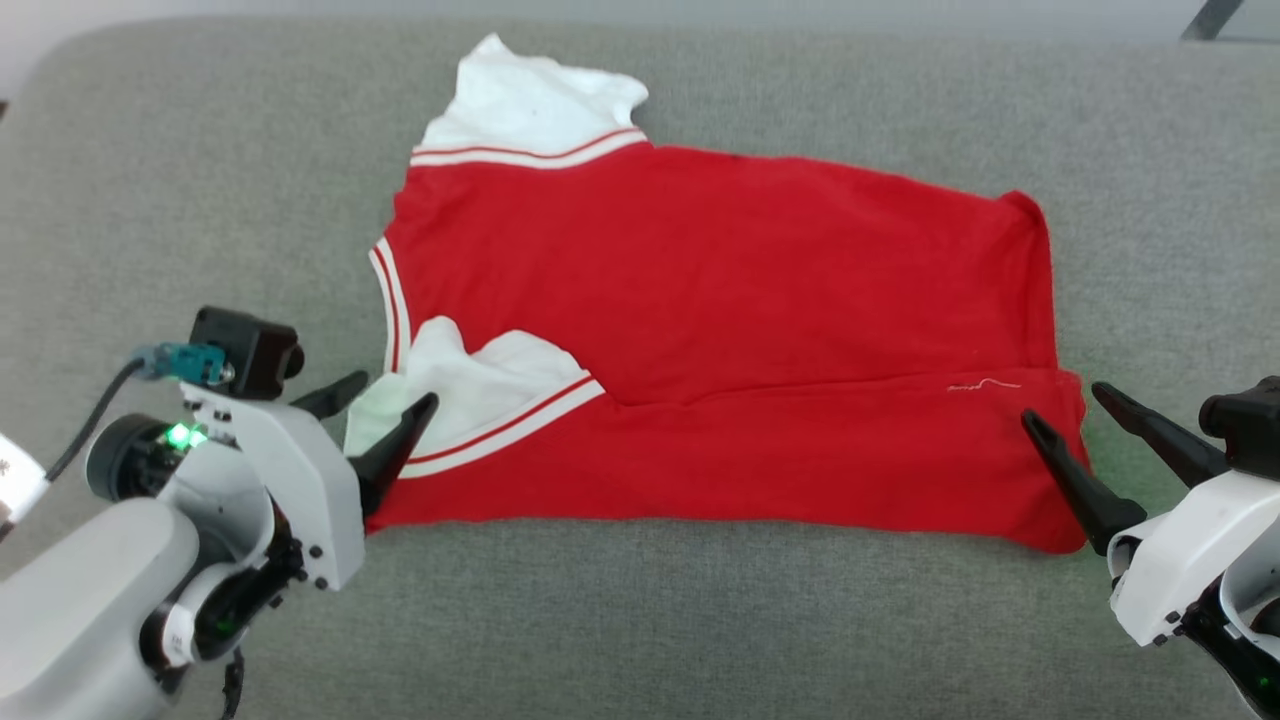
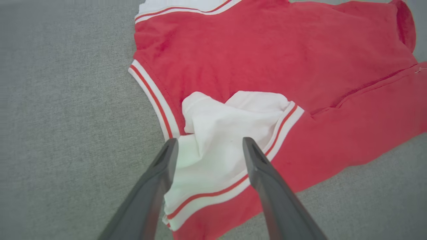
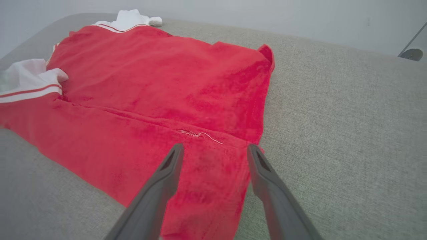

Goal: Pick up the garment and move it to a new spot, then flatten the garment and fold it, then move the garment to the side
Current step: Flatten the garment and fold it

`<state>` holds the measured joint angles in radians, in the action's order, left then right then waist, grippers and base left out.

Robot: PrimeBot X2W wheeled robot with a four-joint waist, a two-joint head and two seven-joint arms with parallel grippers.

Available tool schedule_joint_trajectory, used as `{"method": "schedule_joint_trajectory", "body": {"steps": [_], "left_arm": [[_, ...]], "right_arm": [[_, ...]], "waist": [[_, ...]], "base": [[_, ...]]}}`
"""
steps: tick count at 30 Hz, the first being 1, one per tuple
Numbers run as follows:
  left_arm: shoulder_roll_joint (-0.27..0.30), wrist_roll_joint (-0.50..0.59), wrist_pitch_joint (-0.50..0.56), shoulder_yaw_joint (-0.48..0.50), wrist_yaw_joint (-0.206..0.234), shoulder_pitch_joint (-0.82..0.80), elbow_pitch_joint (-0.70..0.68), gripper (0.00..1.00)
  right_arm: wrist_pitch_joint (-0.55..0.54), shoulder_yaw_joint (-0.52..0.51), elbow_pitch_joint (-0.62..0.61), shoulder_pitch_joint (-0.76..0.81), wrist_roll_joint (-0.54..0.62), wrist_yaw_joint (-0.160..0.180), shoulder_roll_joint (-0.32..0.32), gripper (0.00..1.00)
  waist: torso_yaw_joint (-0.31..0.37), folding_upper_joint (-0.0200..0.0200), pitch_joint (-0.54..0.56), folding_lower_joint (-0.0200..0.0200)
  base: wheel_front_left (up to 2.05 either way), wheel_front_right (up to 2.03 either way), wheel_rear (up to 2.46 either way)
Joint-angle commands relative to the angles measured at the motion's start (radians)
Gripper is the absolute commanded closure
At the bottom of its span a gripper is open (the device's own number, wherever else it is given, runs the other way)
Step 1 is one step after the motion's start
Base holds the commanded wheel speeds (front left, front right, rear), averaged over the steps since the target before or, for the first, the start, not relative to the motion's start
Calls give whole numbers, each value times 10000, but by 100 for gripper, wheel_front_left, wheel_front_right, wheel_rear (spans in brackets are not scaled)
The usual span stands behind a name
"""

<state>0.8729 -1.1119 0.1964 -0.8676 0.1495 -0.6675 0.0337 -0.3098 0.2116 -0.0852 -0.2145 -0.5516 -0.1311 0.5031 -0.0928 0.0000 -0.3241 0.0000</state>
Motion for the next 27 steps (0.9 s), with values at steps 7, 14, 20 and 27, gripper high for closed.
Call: {"method": "schedule_joint_trajectory", "body": {"steps": [7,14,20,27], "left_arm": [[253,-6,-834,191,420,824,-506,0],[518,-220,-1283,278,1027,1674,-1061,0],[744,-532,-896,201,1300,2030,-1133,0],[701,-946,-167,49,1258,2015,-646,0]], "right_arm": [[336,-436,-451,457,204,7,-313,0],[710,-1255,-1388,1179,516,7,-1008,0],[533,-1771,-2390,1758,788,7,-1767,0],[130,-2115,-3227,2177,973,7,-2401,0]], "waist": [[-55,0,1110,0],[-44,0,1659,0],[252,0,1720,0],[814,0,1237,0]], "base": [[0,0,0],[0,0,0],[0,0,0],[0,0,0]]}}
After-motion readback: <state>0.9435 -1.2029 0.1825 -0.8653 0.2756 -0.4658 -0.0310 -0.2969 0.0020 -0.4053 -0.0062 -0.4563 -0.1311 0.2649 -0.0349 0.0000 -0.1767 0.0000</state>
